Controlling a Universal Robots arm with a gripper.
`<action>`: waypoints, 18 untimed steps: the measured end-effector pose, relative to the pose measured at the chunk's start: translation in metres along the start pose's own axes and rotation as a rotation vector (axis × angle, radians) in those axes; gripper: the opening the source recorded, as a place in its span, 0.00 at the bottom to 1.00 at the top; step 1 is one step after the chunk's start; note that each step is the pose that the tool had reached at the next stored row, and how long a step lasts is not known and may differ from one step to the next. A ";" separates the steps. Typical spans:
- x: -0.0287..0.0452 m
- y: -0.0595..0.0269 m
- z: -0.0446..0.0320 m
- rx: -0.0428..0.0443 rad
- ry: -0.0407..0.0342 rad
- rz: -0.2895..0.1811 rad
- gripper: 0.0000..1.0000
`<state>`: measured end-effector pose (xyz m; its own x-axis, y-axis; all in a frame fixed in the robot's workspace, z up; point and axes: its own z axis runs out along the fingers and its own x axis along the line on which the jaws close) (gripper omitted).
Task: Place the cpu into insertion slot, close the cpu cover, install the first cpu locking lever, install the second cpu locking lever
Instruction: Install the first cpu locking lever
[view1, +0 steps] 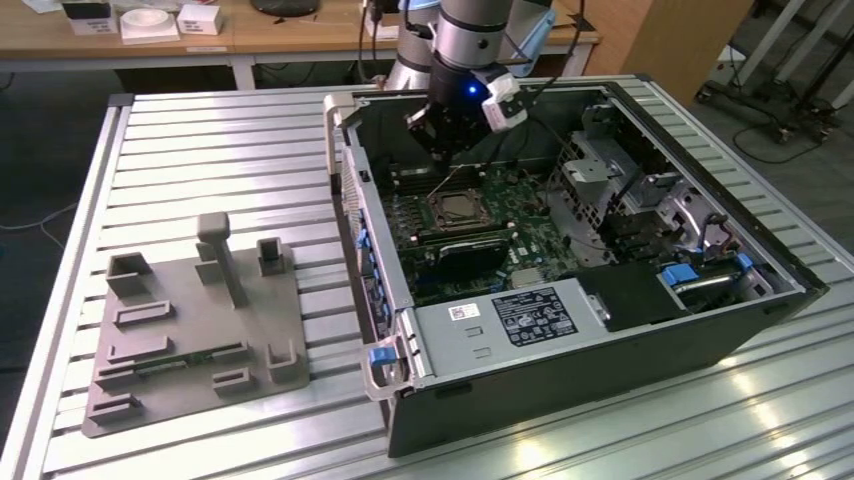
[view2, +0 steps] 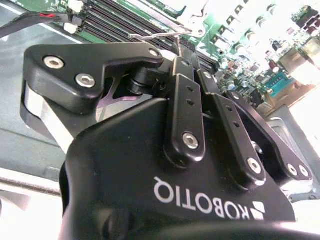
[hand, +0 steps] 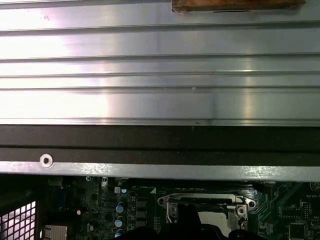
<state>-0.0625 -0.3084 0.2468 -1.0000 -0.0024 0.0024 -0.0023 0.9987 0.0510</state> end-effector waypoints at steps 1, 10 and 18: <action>-0.0004 0.0000 0.0005 0.0000 0.0000 0.000 0.10; -0.0026 -0.0001 0.0013 0.0000 0.0000 0.000 0.10; -0.0057 -0.0001 0.0020 0.0001 0.0001 0.000 0.10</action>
<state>-0.0568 -0.3083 0.2448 -1.0000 -0.0029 0.0024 -0.0027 0.9987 0.0508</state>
